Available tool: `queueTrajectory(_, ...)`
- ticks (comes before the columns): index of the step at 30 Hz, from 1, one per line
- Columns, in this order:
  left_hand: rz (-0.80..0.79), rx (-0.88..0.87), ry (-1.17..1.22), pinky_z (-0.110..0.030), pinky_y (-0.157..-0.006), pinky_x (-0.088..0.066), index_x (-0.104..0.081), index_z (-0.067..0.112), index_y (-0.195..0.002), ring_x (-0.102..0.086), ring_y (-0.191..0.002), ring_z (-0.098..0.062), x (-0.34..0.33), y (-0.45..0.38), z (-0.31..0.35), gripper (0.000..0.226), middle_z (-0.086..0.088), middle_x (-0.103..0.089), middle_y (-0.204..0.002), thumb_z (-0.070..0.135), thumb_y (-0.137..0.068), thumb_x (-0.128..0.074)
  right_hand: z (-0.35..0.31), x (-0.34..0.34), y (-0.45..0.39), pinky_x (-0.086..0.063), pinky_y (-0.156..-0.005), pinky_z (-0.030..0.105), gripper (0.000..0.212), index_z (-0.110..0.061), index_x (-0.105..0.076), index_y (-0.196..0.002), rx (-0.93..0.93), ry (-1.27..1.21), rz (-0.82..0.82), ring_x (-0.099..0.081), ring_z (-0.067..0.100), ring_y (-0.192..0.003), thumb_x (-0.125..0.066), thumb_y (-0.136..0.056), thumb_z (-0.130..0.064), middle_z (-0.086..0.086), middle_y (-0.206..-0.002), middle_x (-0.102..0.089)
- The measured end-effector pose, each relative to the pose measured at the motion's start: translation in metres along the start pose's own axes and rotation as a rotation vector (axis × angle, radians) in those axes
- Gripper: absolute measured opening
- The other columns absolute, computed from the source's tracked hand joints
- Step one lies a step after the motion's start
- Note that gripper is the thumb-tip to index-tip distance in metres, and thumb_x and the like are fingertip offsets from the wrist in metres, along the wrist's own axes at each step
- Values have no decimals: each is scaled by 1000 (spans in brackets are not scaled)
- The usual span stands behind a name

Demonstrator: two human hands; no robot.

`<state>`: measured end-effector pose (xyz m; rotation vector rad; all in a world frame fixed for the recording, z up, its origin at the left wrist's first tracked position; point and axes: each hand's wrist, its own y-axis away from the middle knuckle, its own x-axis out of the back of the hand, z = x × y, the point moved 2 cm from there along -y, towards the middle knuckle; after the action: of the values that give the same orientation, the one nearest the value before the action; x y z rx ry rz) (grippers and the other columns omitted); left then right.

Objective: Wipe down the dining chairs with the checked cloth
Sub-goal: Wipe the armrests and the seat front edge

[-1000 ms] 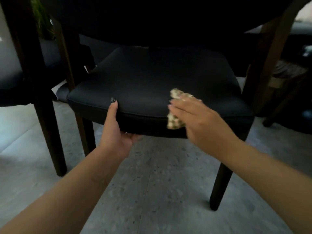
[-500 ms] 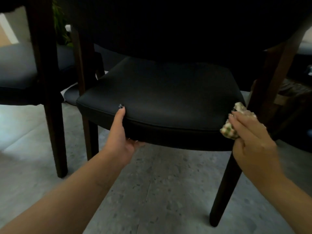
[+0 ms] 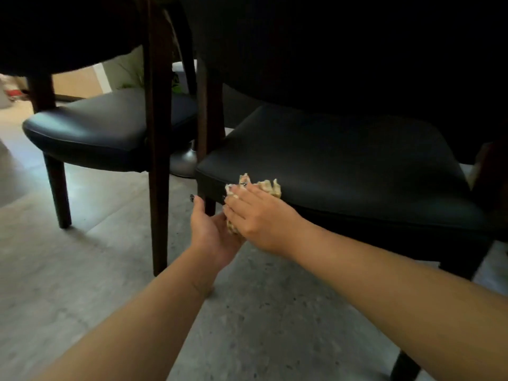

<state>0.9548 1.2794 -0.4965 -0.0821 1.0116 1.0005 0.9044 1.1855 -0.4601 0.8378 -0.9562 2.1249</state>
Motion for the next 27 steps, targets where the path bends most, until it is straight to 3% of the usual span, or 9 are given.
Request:
queueTrajectory(5,-4,-50,2,-53,-107,-38,-58,13,-127,-59,-119,-34,38,-3,10,85,-15,-66,-123,79,-86,-22,-17,-25,-62,-41,-104,45,45,-8,-69,-114,120,222,-211,-54,33,-121,-33,-89,-15,13,-118,-65)
queueTrajectory(9,132,-74,103,-52,-105,-40,-48,9,-139,-56,-121,-35,66,-9,9,85,-17,-60,-131,75,-89,-26,-23,-33,-103,-17,-114,51,46,-6,-33,-145,58,314,-323,-21,40,-142,-30,-102,-20,19,-147,-36)
queueTrajectory(11,157,-64,130,-52,-108,-38,-46,8,-141,-54,-124,-36,73,-12,11,85,-18,-57,-135,74,-90,-27,-25,-31,-109,-12,-114,56,46,-8,-36,-144,16,368,-397,-16,42,-142,-34,-101,-25,19,-149,-34)
queueTrajectory(14,145,-82,190,-53,-109,-36,-46,9,-140,-51,-127,-37,78,-16,18,81,-19,-54,-138,71,-91,-30,-30,-35,-95,-6,-114,60,42,-12,-46,-139,99,474,-533,-10,46,-142,-38,-100,-26,19,-150,-33)
queueTrajectory(17,135,-113,230,-53,-105,-40,-50,12,-134,-59,-117,-36,82,-21,27,75,-17,-64,-125,70,-91,-31,-27,-30,-68,-10,-115,56,39,-11,-52,-134,184,413,-536,-17,44,-142,-40,-99,-24,20,-146,-39)
queueTrajectory(19,155,-133,238,-52,-104,-41,-50,12,-135,-61,-114,-35,84,-23,30,74,-17,-67,-119,69,-92,-32,-21,-31,-65,-23,-113,55,33,-12,-65,-121,217,442,-428,-35,42,-135,-47,-95,-24,17,-134,-54)
queueTrajectory(21,178,-133,240,-51,-105,-41,-47,11,-139,-61,-114,-35,83,-24,28,74,-17,-67,-119,67,-93,-32,-11,-30,-85,-35,-107,55,28,-15,-72,-110,138,440,-375,-45,41,-128,-53,-91,-23,13,-121,-63)
queueTrajectory(25,173,-71,181,-50,-106,-41,-45,9,-140,-59,-116,-35,72,-25,9,76,-18,-63,-125,67,-93,-32,-13,-37,-127,-22,-111,59,31,-10,-61,-123,4,358,-388,-29,47,-135,-52,-94,-19,20,-135,-49)
queueTrajectory(27,156,-59,156,-50,-104,-43,-48,9,-137,-59,-117,-36,70,-28,7,75,-18,-62,-127,67,-93,-32,-25,-41,-107,-26,-110,55,33,-15,-64,-121,-44,359,-481,-35,43,-134,-55,-92,-27,18,-135,-52)
